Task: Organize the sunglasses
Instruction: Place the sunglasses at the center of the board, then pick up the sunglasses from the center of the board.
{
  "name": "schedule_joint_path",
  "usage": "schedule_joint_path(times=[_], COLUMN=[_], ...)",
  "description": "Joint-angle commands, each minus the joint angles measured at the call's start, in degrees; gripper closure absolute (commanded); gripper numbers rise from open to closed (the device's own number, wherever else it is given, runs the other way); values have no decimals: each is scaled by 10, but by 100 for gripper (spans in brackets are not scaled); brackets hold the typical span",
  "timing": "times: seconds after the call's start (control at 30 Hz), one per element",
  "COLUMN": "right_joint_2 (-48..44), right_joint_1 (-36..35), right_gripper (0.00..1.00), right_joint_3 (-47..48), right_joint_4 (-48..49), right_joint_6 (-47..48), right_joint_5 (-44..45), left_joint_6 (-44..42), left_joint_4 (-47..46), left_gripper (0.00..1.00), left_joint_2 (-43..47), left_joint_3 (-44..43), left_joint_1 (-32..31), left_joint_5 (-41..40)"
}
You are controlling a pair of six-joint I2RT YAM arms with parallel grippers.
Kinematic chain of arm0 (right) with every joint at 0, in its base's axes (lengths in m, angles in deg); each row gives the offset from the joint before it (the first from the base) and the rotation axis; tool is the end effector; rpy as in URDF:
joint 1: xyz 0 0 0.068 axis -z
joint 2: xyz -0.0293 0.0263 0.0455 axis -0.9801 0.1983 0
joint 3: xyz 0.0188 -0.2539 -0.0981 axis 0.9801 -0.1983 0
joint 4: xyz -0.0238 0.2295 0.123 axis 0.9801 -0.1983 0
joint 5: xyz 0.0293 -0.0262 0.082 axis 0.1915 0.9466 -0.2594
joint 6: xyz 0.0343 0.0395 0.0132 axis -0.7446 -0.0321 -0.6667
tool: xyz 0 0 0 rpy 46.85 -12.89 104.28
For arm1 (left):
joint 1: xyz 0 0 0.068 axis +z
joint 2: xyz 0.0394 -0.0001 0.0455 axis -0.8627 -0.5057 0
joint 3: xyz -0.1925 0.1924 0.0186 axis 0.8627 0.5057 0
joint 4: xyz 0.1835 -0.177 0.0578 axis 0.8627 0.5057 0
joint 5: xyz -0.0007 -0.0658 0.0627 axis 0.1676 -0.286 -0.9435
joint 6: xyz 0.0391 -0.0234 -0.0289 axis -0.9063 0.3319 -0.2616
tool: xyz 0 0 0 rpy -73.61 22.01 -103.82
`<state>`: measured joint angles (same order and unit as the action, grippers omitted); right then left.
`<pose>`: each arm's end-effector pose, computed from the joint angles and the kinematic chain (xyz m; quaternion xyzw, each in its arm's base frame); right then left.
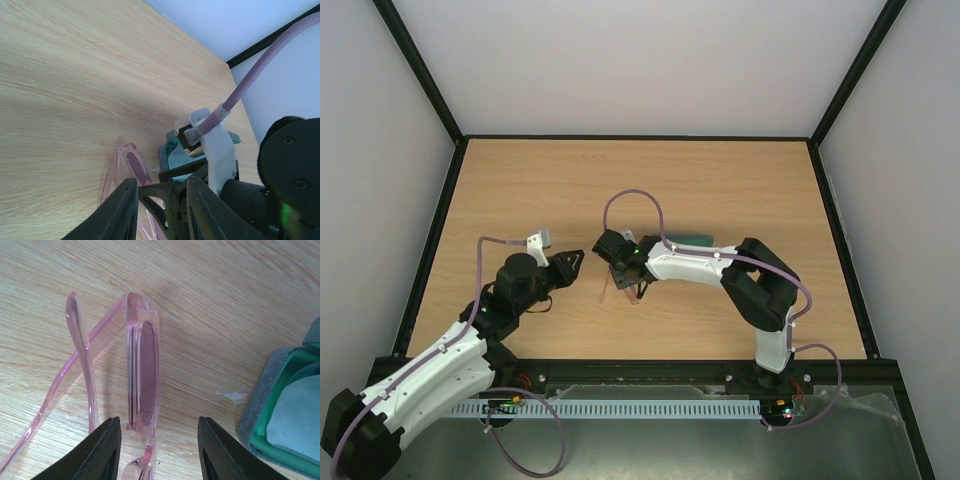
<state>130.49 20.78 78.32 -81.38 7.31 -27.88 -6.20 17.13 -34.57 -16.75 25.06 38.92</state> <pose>0.2190 0.3264 0.1731 -0.1821 0.9336 0.0752 0.2993 0.1403 -0.0973 0.2286 -0.0931 0.7910 -0.4074 0.4469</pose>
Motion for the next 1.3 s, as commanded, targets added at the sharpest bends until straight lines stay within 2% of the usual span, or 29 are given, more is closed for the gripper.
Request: schedule_joint_path(times=[0.0, 0.37, 0.4, 0.47, 0.5, 1.03, 1.27], right_joint_2=[-10, -3, -1, 2, 4, 59, 60], right_joint_1=[-4, 6, 7, 7, 7, 7, 7], right_gripper=[57, 57, 58, 70, 72, 81, 93], right_joint_3=[31, 41, 42, 42, 42, 69, 73], right_joint_4=[-50, -35, -37, -42, -47, -87, -93], right_joint_6=[3, 17, 19, 21, 21, 25, 26], right_joint_5=[24, -33, -33, -37, -39, -8, 0], left_joint_6=[-8, -14, -14, -15, -15, -15, -15], left_joint_4=[-12, 3, 4, 3, 3, -5, -12], left_gripper=[70, 70, 70, 70, 70, 71, 71], left_joint_2=[3, 24, 25, 25, 25, 22, 14], left_joint_3=[15, 23, 23, 25, 26, 30, 30], left_joint_1=[8, 32, 34, 37, 38, 44, 48], left_joint_5=[18, 35, 36, 38, 39, 47, 51])
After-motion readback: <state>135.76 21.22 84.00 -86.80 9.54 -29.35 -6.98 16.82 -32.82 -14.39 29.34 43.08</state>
